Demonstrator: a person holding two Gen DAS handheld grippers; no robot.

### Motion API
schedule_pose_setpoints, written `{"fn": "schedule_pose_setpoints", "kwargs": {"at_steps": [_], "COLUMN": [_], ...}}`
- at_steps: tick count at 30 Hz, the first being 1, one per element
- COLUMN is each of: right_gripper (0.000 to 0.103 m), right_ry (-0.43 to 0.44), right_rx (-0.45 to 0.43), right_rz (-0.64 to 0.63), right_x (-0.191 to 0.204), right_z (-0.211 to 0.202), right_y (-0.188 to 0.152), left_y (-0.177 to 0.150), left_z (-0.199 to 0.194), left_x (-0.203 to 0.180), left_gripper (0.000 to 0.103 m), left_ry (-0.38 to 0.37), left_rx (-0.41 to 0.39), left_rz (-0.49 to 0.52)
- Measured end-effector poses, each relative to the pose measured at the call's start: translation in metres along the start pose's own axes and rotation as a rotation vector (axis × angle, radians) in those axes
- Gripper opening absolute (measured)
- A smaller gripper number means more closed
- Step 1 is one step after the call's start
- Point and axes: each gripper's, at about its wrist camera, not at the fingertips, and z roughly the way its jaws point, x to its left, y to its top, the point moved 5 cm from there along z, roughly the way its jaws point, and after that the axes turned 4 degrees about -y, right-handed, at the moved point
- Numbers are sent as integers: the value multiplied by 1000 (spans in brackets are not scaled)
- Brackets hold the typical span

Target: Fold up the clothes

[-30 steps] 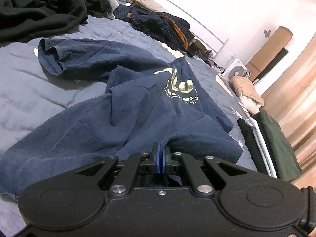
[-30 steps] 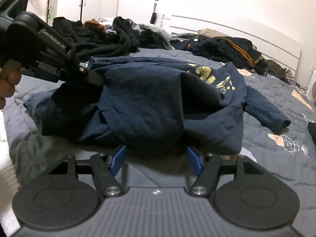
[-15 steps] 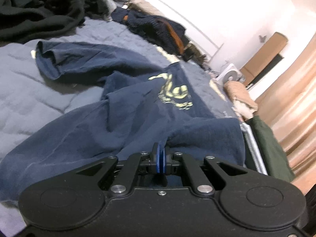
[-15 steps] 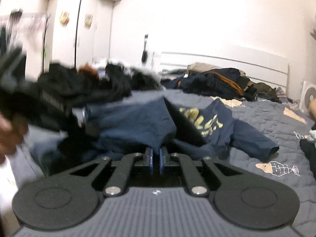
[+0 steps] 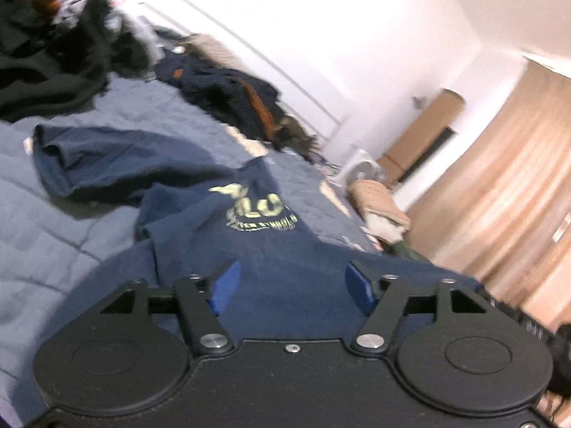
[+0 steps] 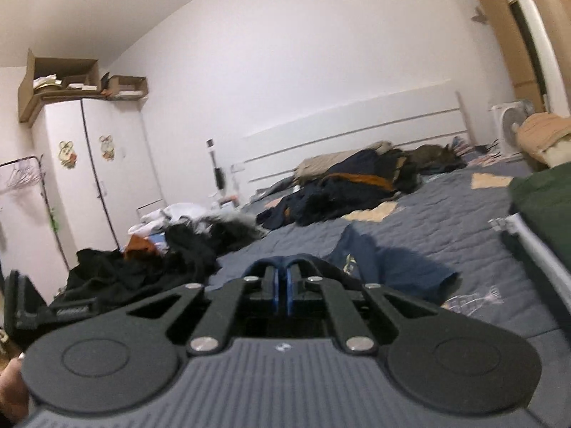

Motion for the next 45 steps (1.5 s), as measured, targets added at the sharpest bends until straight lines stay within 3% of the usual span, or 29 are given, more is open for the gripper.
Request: {"fn": "schedule_pose_setpoints", "kwargs": {"at_steps": [2, 4, 8, 11, 16, 22, 27, 29, 33, 34, 36, 38, 40, 42, 45], "right_gripper": [4, 4, 5, 7, 7, 8, 8, 11, 32, 35, 38, 39, 40, 40, 40], "right_ry": [-37, -113, -160, -163, -169, -166, -172, -171, -190, -193, -193, -204, -213, -205, -194], "right_rx": [24, 111, 376, 453, 431, 353, 420, 459, 531, 539, 552, 572, 598, 617, 638], "right_rz": [-28, -131, -170, -134, -74, -12, -96, -122, -167, -173, -181, -188, -193, -199, -241], "right_x": [-3, -5, -27, -38, -49, -53, -39, -34, -30, -29, -29, -31, -32, -31, -24], "right_z": [-7, -4, 20, 28, 25, 13, 15, 17, 17, 17, 18, 19, 20, 21, 22], "right_y": [8, 3, -36, -68, -94, -94, -107, -115, -128, -131, -134, -138, -142, -146, -152], "left_y": [-4, -10, -20, -26, -55, -116, -152, -161, -172, -173, -169, -160, -148, -131, -95], "left_z": [0, 1, 8, 9, 8, 13, 14, 13, 15, 15, 16, 15, 14, 10, -5], "left_x": [-9, -15, -14, -12, -25, -40, -33, -27, -13, -9, -4, -1, 2, 5, 7], "left_gripper": [78, 81, 81, 81, 82, 87, 87, 87, 87, 85, 69, 40, 21, 16, 12], "left_ry": [-5, 16, 123, 191, 231, 225, 286, 308, 387, 402, 414, 423, 433, 446, 466], "left_rx": [20, 38, 88, 119, 214, 384, 470, 499, 538, 543, 547, 543, 533, 496, 370], "left_rz": [58, 113, 209, 272, 534, 843, 1074, 1133, 1265, 1286, 1277, 1234, 1173, 1092, 938]}}
